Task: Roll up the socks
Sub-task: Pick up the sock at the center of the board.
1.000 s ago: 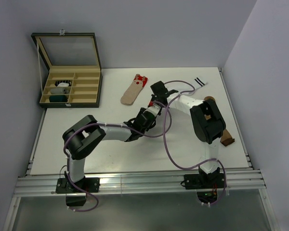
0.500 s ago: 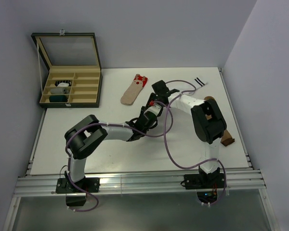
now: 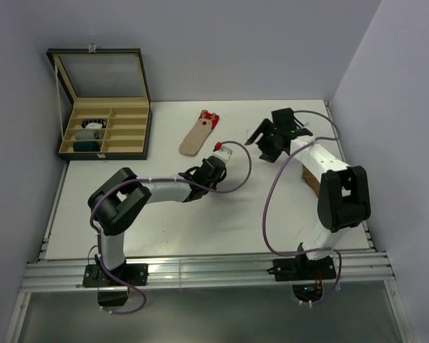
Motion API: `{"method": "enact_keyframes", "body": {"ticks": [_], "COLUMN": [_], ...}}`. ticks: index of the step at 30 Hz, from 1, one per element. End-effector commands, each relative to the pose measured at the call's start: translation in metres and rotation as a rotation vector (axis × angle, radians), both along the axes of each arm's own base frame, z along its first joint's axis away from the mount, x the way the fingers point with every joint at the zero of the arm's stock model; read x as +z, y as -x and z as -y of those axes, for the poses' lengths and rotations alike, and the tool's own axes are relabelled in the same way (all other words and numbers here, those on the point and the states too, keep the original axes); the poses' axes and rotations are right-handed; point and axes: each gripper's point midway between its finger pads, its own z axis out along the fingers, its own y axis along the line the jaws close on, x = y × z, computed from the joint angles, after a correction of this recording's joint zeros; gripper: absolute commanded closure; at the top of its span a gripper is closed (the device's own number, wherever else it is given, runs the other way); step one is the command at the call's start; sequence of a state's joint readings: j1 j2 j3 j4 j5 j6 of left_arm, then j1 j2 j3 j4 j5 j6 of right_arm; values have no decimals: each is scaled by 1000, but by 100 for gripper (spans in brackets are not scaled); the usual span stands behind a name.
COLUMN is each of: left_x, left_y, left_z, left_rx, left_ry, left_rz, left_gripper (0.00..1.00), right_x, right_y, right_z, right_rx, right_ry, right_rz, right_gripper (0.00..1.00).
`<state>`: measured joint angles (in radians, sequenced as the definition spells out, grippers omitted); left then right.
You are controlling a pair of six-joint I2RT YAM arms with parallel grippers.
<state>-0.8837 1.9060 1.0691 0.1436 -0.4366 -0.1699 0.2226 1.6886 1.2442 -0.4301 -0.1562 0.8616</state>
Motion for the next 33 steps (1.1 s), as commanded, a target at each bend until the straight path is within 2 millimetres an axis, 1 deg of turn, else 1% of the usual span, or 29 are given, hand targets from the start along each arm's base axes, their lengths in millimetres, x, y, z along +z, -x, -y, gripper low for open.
{"method": "enact_keyframes", "body": {"ticks": [1, 2, 3, 4, 5, 6, 7, 8, 9, 10, 11, 12, 14, 15, 17, 19, 20, 21, 23, 24, 25, 26, 27, 28, 29, 30, 31, 32, 33], "left_x": [-31, -33, -37, -42, -45, -48, -50, -52, -51, -52, -52, -51, -49, -52, -48, -35, -29, -18, -3, 11, 19, 29, 43, 51, 62, 75, 82, 92, 104], "left_y": [27, 29, 33, 37, 42, 43, 44, 45, 42, 44, 46, 48, 43, 42, 40, 34, 28, 24, 12, 7, 2, -4, -9, -12, -20, -22, -25, -32, -34], "left_z": [-31, -33, -39, -41, -41, -48, -51, -54, -59, -63, -63, -65, -68, -72, -74, -79, -84, -88, -101, -104, -108, -115, -119, -122, -131, -135, -140, -151, -158], "left_rx": [30, 35, 37, 56, 47, 65, 92, 111, 144, 167, 159, 165, 182, 199, 221, 262, 289, 316, 376, 394, 410, 445, 470, 487, 526, 548, 572, 616, 644], "left_ry": [-22, -11, 1, 16, 34, 34, 42, 40, 33, 29, 27, 21, 12, -3, 4, 43, 59, 83, 86, 101, 107, 106, 132, 144, 151, 177, 190, 203, 232], "left_rz": [-253, -282, -347, -390, -438, -463, -481, -490, -480, -491, -497, -512, -515, -516, -508, -477, -461, -440, -381, -347, -323, -292, -264, -243, -203, -175, -153, -122, -95], "left_gripper": [99, 99, 99, 99, 100, 100, 100, 100, 100, 100, 100, 100, 100, 100, 100, 100, 100, 100, 100, 100, 100, 100, 100, 100, 100, 100, 100, 100, 100], "right_x": [3, 3, -4, 6, 0, 2, 10, 7, 8, 14, 13, 16, 15, 19, 19, 24, 23, 25, 26, 28, 29, 29, 31, 31, 30, 31, 31, 32, 32], "right_y": [17, 21, 31, 34, 42, 46, 49, 55, 58, 61, 66, 69, 75, 78, 84, 87, 90, 92, 95, 97, 98, 99, 100, 101, 102, 102, 103, 104, 105], "right_z": [32, 36, 41, 43, 45, 45, 46, 47, 47, 45, 45, 44, 42, 41, 38, 36, 36, 35, 35, 34, 34, 34, 34, 34, 34, 34, 33, 32, 31], "right_rx": [-37, -40, -32, -33, -25, -17, -13, -9, 2, 14, 26, 31, 50, 54, 73, 84, 94, 99, 110, 118, 120, 123, 125, 127, 131, 133, 143, 148, 154], "right_ry": [25, 35, 50, 46, 55, 58, 57, 60, 62, 52, 52, 47, 36, 30, 10, 0, 0, -1, -4, -8, -8, -8, -10, -8, -4, -5, -10, -11, -14], "right_rz": [27, 31, 24, 59, 50, 60, 90, 85, 98, 114, 115, 129, 135, 148, 156, 176, 175, 183, 187, 195, 200, 202, 211, 211, 211, 215, 217, 219, 221], "right_gripper": [19, 19, 19, 19, 19, 19, 19, 19, 19, 20, 20, 20, 20, 20, 20, 20, 21, 21, 21, 21, 21, 21, 21, 21, 21, 21, 21, 21, 21]}}
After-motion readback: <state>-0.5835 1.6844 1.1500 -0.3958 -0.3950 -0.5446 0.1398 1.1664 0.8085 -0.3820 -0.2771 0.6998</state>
